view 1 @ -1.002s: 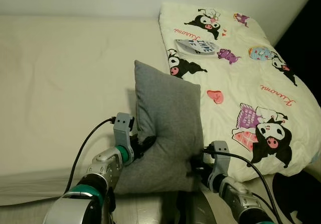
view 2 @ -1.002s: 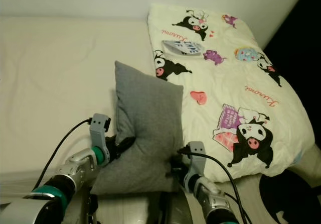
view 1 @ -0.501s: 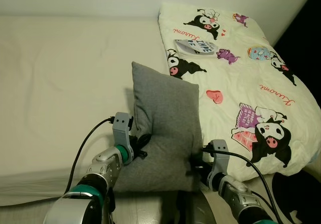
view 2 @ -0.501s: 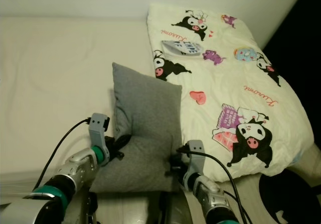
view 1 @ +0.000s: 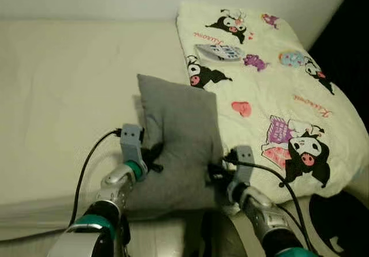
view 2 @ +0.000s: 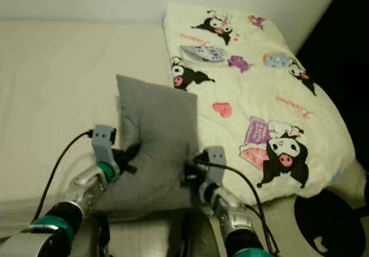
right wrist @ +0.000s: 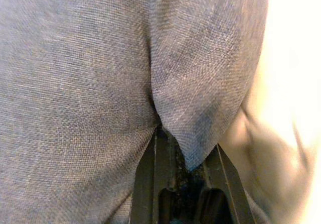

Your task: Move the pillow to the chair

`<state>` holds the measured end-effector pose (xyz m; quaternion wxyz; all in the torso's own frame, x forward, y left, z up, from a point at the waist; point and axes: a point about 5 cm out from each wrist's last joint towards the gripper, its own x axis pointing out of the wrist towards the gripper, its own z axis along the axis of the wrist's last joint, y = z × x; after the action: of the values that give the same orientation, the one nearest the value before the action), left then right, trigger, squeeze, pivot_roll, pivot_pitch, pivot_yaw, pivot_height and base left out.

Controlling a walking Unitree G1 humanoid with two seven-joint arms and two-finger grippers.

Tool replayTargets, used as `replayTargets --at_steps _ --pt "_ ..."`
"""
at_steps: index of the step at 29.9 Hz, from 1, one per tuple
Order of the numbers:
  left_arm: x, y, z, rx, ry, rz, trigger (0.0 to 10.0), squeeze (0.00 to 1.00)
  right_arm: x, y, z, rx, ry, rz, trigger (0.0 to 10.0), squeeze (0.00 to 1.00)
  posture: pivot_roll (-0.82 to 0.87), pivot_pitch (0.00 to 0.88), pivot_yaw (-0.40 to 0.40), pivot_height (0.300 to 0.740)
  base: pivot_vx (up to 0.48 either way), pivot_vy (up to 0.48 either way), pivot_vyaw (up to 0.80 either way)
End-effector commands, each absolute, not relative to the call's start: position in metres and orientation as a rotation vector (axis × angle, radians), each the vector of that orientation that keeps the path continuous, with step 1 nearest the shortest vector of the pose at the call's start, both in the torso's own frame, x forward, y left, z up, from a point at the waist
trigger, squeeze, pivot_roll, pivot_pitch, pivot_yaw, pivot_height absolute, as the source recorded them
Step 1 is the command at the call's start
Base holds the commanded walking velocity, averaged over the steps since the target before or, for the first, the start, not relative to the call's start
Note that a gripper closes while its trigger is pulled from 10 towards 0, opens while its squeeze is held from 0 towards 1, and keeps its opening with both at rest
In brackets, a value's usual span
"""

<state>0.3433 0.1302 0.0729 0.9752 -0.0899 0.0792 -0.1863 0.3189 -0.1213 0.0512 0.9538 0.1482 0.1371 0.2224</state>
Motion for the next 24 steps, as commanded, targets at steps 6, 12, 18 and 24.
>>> replayTargets --at_steps 6,12,18,24 --pt "0.348 0.148 0.114 -0.028 -0.031 -0.25 10.0 0.0 0.342 -0.086 0.111 0.344 0.039 0.545 0.0 0.0 0.12 0.002 -0.065 0.595 0.0 0.0 0.0" --pt "0.344 0.145 0.125 0.006 -0.055 -0.206 10.0 0.0 0.338 -0.087 0.117 0.377 0.011 0.521 1.4 0.0 0.12 0.0 -0.056 0.595 0.0 0.0 0.0" --pt "0.341 0.147 0.128 0.039 -0.06 -0.129 10.0 0.0 0.331 -0.084 0.117 0.391 0.002 0.511 10.0 0.0 0.12 0.0 -0.039 0.595 0.0 0.0 0.0" --pt "0.337 0.143 0.132 0.035 -0.085 -0.151 10.0 0.0 0.33 -0.086 0.119 0.375 -0.028 0.476 10.0 0.0 0.11 0.0 -0.031 0.595 0.0 0.0 0.0"
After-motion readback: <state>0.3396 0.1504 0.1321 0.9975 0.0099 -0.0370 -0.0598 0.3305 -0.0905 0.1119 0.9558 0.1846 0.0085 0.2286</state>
